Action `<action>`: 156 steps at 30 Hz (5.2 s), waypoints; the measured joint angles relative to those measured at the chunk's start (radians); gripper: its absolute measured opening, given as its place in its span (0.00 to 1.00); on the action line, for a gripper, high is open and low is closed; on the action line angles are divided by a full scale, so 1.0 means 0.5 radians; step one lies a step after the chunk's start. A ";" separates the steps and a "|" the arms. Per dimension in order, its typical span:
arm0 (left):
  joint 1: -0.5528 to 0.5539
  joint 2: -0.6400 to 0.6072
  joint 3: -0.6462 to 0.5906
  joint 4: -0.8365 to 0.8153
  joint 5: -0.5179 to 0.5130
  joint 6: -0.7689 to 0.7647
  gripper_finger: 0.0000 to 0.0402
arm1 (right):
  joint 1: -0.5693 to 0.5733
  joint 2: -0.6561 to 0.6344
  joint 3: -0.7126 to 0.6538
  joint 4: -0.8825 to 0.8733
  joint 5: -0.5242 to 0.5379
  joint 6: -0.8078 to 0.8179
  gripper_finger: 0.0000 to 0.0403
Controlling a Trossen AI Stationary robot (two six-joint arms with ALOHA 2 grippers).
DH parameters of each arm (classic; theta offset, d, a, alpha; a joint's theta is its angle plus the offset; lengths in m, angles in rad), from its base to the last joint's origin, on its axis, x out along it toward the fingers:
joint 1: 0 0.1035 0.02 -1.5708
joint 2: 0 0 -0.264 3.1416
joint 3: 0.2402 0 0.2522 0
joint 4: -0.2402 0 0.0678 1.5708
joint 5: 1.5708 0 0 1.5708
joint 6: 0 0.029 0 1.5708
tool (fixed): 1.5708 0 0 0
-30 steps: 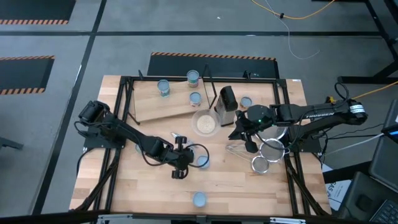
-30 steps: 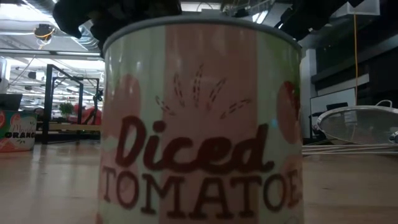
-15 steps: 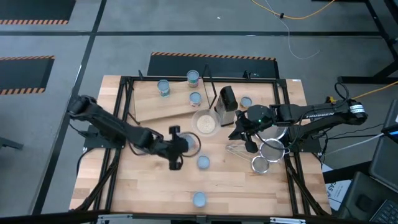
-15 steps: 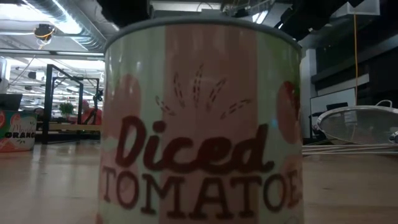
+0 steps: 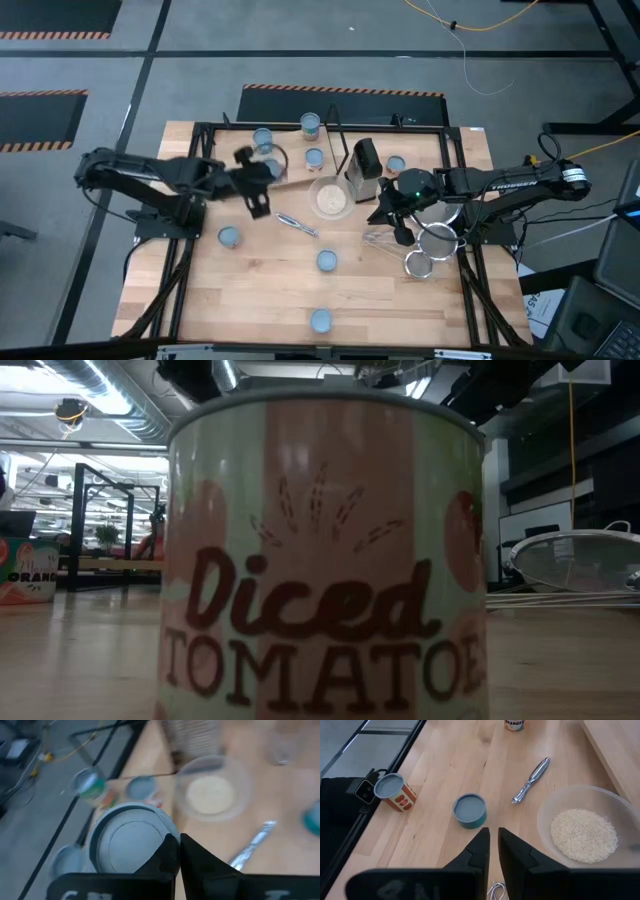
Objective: Pick and place cans onto a shelf
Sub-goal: Put the red can on the shelf aligned with the other white can, then move the yellow can to the center of the table
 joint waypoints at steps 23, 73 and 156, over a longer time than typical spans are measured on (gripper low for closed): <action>0.701 0.078 -0.432 0.293 0.469 0.059 0.01 | 0.000 0.001 0.001 0.000 0.000 -0.011 0.11; 0.892 0.076 -0.660 0.628 0.643 0.153 0.26 | -0.001 0.001 0.001 0.001 0.001 -0.026 0.11; 0.625 -0.281 -0.438 0.640 0.642 0.246 0.25 | -1.469 0.002 -0.156 -0.417 0.369 -0.551 0.56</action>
